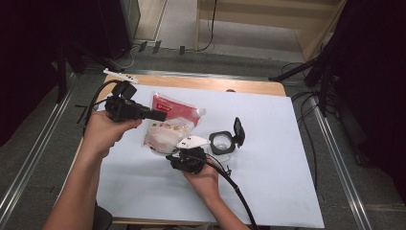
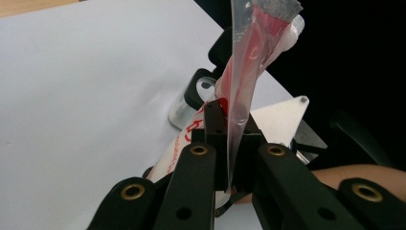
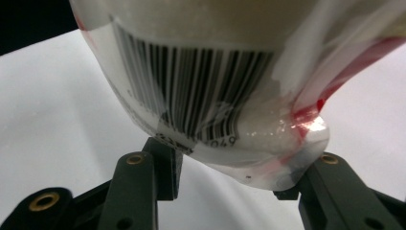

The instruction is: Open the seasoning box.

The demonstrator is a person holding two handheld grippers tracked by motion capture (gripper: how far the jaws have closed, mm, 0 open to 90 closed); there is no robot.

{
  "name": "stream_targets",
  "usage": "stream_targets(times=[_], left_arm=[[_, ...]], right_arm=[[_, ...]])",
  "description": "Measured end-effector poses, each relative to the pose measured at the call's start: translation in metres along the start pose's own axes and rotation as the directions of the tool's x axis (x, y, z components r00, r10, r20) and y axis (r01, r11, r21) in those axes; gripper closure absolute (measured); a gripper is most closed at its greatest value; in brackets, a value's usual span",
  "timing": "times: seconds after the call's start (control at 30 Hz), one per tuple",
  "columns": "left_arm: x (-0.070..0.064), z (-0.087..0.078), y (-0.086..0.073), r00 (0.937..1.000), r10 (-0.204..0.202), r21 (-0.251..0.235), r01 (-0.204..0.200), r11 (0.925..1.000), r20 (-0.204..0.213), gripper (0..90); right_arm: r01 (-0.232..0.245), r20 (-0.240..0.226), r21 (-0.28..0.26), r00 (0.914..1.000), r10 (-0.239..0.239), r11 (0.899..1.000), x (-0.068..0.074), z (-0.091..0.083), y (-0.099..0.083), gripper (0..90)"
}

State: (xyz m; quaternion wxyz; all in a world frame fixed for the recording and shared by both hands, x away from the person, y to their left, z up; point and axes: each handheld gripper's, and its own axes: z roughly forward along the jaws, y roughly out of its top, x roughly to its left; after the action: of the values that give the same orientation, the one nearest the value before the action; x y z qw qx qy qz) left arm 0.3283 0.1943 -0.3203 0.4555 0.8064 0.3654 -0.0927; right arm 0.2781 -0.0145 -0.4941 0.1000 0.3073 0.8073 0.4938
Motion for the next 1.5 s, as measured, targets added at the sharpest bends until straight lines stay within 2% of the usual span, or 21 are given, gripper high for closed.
stream_targets(times=[0.07,0.23,0.3,0.33,0.37,0.43,0.47,0.5,0.53,0.73,0.83,0.87,0.9,0.93,0.97,1.03,1.13,1.2,1.23,1.3,1.5], left_arm=[[-0.001,0.001,0.000,1.0000,0.007,-0.001,-0.007,1.0000,-0.002,88.7],[-0.005,0.008,0.001,0.9944,0.094,0.017,-0.093,0.9955,-0.049,87.3],[-0.007,0.011,0.000,0.9848,0.155,0.030,-0.153,0.9878,-0.079,86.3],[-0.007,0.011,0.000,0.9848,0.155,0.030,-0.153,0.9878,-0.079,85.8],[-0.008,0.015,-0.002,0.9739,0.213,0.037,-0.210,0.9769,-0.079,84.8],[-0.008,0.018,-0.003,0.9663,0.249,0.046,-0.247,0.9680,-0.064,83.5],[-0.008,0.018,-0.003,0.9663,0.249,0.046,-0.247,0.9680,-0.064,83.0],[-0.007,0.021,-0.003,0.9719,0.234,0.048,-0.233,0.9713,-0.023,82.7],[-0.004,0.022,-0.004,0.9681,0.250,0.037,-0.250,0.9676,-0.013,82.3],[0.007,0.023,-0.005,0.9770,0.206,0.042,-0.208,0.9772,0.056,81.4],[0.007,0.023,-0.007,0.9651,0.259,0.033,-0.260,0.9649,0.038,80.0],[0.007,0.023,-0.007,0.9651,0.259,0.033,-0.260,0.9649,0.038,78.9],[0.008,0.025,-0.009,0.9560,0.291,0.015,-0.292,0.9563,0.035,77.3],[0.008,0.025,-0.009,0.9560,0.291,0.015,-0.292,0.9563,0.035,76.9],[0.010,0.026,-0.009,0.9631,0.262,0.017,-0.263,0.9646,0.062,77.1],[0.013,0.026,-0.009,0.9660,0.247,0.018,-0.249,0.9684,0.078,76.8],[0.020,0.035,-0.010,0.9783,0.148,0.038,-0.155,0.9872,0.145,77.3],[0.020,0.037,-0.010,0.9807,0.130,0.052,-0.139,0.9890,0.146,79.5],[0.019,0.042,-0.010,0.9873,0.083,0.082,-0.095,0.9921,0.135,79.5],[0.019,0.048,-0.008,0.9907,0.039,0.114,-0.054,0.9921,0.130,85.2],[0.023,0.046,-0.007,0.9889,-0.057,0.087,0.045,0.9952,0.138,90.0]], right_arm=[[-0.010,-0.005,-0.003,0.9999,0.010,1.000,0.000,0.000,0.000,55.5],[0.017,-0.027,-0.011,0.9995,-0.017,1.000,0.002,-0.008,0.001,57.8],[0.034,-0.040,-0.011,0.9986,-0.034,0.999,0.006,-0.011,0.001,58.1],[0.032,-0.056,-0.006,0.9979,-0.033,0.999,0.007,-0.012,0.001,58.1],[0.028,-0.070,-0.004,0.9971,-0.028,1.000,0.007,-0.012,0.001,58.2],[0.015,-0.101,-0.001,0.9948,-0.015,1.000,0.008,-0.013,0.001,58.3],[0.011,-0.107,-0.003,0.9942,-0.011,1.000,0.008,-0.014,0.002,58.4],[0.009,-0.116,-0.009,0.9932,-0.010,1.000,0.009,-0.015,0.002,58.4],[0.008,-0.121,-0.011,0.9926,-0.009,1.000,0.009,-0.016,0.002,58.4],[-0.009,-0.166,0.017,0.9861,0.011,1.000,0.010,-0.018,0.006,58.6],[-0.013,-0.188,0.028,0.9820,0.018,1.000,0.010,-0.018,0.006,58.8],[-0.013,-0.188,0.028,0.9820,0.018,1.000,0.010,-0.018,0.006,58.8],[-0.024,-0.207,0.027,0.9778,0.029,0.999,0.010,-0.018,0.007,59.2],[-0.025,-0.213,0.028,0.9765,0.030,0.999,0.010,-0.018,0.007,59.5],[-0.024,-0.225,0.028,0.9740,0.030,0.999,0.010,-0.018,0.007,59.7],[-0.023,-0.231,0.027,0.9725,0.029,0.999,0.011,-0.018,0.007,60.1],[0.012,-0.246,0.033,0.9693,-0.004,0.999,0.016,-0.018,0.011,60.9],[0.014,-0.247,0.039,0.9689,-0.004,0.999,0.017,-0.017,0.011,60.6],[0.024,-0.246,0.038,0.9692,-0.014,0.999,0.018,-0.016,0.011,60.5],[0.016,-0.250,0.057,0.9683,-0.001,0.998,0.019,-0.011,0.009,59.7],[-0.012,-0.218,0.041,0.9757,0.020,0.999,0.018,-0.012,0.010,56.1]])
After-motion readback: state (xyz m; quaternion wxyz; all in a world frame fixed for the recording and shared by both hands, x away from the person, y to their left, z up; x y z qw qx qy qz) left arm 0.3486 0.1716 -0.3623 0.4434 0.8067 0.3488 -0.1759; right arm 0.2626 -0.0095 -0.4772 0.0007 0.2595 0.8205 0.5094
